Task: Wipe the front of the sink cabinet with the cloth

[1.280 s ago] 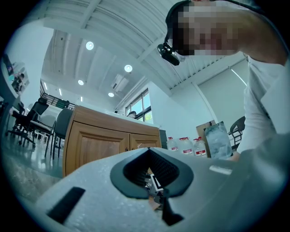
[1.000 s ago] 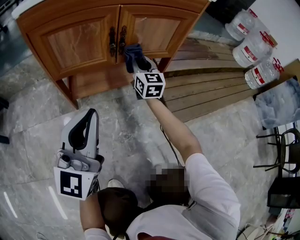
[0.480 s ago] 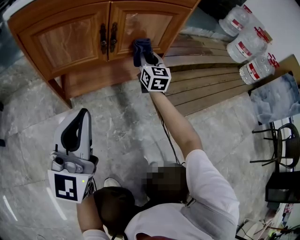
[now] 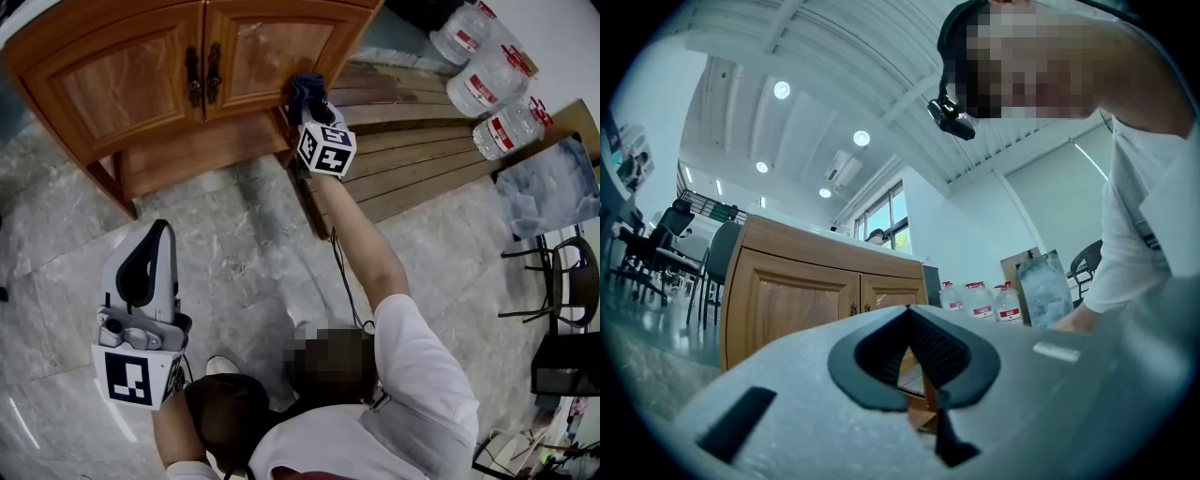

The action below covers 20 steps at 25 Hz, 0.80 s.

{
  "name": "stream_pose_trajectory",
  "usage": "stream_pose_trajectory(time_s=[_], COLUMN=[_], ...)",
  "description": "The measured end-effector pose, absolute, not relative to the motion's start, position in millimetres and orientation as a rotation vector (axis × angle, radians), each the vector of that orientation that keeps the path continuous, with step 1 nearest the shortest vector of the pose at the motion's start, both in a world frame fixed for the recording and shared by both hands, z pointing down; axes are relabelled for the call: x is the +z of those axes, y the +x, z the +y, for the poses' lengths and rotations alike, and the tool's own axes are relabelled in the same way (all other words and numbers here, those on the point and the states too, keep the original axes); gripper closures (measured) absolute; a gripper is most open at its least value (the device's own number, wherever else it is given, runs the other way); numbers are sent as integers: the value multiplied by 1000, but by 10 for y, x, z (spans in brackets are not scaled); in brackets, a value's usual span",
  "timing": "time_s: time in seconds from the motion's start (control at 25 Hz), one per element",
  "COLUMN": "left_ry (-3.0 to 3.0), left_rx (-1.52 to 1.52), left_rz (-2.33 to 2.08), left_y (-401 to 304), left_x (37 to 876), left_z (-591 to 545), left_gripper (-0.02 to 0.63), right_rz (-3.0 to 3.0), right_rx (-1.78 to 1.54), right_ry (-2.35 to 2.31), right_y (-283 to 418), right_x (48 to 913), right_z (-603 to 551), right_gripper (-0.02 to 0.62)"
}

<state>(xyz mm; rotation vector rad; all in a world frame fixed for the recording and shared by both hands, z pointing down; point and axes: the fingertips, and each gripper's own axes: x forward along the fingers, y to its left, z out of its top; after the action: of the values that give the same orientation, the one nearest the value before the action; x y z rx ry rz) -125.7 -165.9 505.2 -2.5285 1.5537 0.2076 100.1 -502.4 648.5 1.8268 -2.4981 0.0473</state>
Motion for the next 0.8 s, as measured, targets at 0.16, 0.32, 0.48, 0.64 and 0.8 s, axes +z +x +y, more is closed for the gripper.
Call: stream_pose_trajectory(time_s=[0.16, 0.32, 0.48, 0.64, 0.8], left_ry=[-2532, -2537, -2540, -2546, -2550], left_rx=[203, 193, 190, 186, 171], left_rz=[1558, 1557, 1560, 1546, 1559], left_y=[-1241, -1234, -1240, -1206, -1203], left_x=[5063, 5082, 5098, 5100, 5125], left_z=[-1673, -1687, -1697, -1706, -1709], left_gripper=[607, 607, 607, 607, 607], right_rz=[-2441, -2411, -2395, -2400, -2439], right_rx=[49, 64, 96, 104, 119], right_ry=[1861, 1886, 1907, 1906, 1880], right_y=[1223, 1346, 1463, 1455, 1423], right_x=[6525, 6553, 6602, 6595, 6583], right_z=[-5083, -5128, -5161, -5166, -5144], right_gripper=[528, 528, 528, 529, 529])
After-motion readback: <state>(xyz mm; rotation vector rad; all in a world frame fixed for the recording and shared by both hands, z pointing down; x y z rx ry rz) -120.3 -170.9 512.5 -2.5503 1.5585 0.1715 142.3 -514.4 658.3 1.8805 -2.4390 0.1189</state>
